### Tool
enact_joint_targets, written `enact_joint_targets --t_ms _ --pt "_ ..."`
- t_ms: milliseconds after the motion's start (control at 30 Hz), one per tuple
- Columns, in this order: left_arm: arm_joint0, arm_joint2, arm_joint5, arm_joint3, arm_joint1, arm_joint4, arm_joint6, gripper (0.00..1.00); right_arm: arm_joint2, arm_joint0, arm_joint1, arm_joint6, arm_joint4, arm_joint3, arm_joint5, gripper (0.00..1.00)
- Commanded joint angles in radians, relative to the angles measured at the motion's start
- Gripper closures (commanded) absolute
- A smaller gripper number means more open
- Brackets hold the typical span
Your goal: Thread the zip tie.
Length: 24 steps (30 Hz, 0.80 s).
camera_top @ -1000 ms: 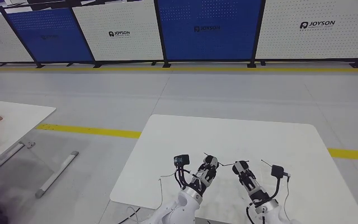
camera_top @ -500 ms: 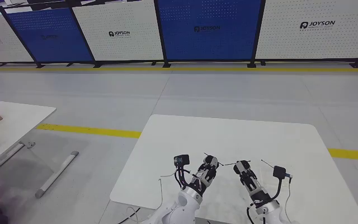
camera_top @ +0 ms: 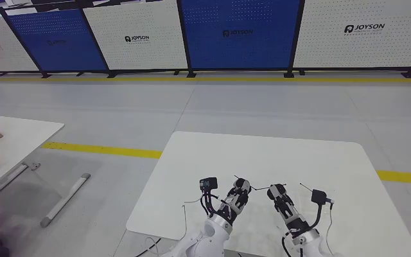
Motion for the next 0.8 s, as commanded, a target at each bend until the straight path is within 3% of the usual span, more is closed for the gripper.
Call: enact_joint_targets --t_ms 0,767 --pt "0.000 0.000 0.000 0.000 0.000 0.000 0.000 1.00 0.004 -0.007 -0.001 -0.002 -0.005 -0.005 -0.005 1.00" --pt "0.000 0.000 0.000 0.000 0.000 0.000 0.000 1.00 0.016 -0.015 -0.019 0.008 -0.025 -0.006 0.009 1.00"
